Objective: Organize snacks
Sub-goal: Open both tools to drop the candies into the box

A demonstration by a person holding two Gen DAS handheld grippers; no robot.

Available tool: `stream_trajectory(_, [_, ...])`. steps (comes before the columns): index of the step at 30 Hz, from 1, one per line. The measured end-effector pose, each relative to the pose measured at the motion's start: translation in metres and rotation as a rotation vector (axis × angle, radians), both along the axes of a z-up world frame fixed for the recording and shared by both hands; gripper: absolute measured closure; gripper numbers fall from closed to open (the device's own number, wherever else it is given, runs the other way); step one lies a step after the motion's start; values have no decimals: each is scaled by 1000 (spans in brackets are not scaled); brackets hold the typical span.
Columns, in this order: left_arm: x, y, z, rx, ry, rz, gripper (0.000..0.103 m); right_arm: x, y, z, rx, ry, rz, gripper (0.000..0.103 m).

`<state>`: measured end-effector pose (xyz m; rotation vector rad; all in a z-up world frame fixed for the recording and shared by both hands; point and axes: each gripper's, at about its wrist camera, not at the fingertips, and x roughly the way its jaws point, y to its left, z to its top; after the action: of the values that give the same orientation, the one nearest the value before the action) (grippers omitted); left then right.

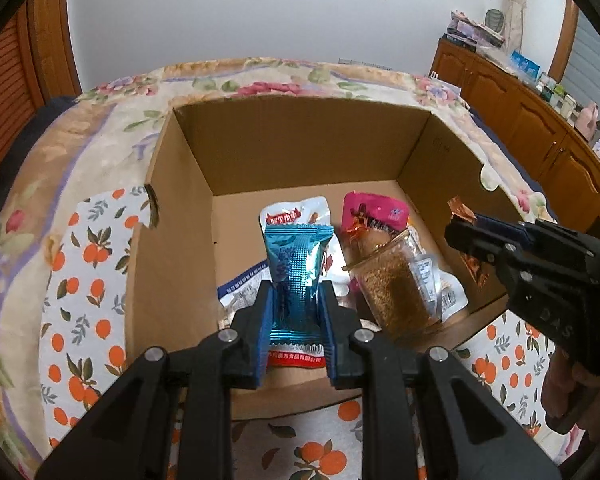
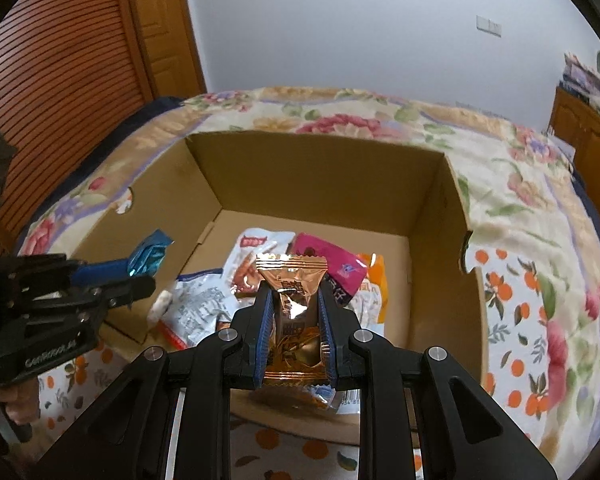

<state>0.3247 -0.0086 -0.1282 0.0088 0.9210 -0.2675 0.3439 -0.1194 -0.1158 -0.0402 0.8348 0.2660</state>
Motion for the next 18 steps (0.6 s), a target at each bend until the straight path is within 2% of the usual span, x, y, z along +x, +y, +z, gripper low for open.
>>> stream_trajectory(9, [0, 0, -5, 12, 7, 5, 80, 0, -1, -15, -7, 34, -18, 82])
stream_trajectory(11, [-1, -1, -6, 19, 0, 6, 80, -2, -1, -16, -9, 32, -19, 76])
stream_trajectory(13, [-1, -1, -6, 17, 2, 6, 80, -3, -1, -16, -8, 31, -20, 56])
stream_trajectory(17, [-2, 0, -4, 13, 0, 15, 78, -6, -1, -15, -10, 25, -15, 55])
stream_trajectory(18, [-3, 0, -3, 12, -1, 16, 72, -6, -1, -14, -10, 24, -16, 55])
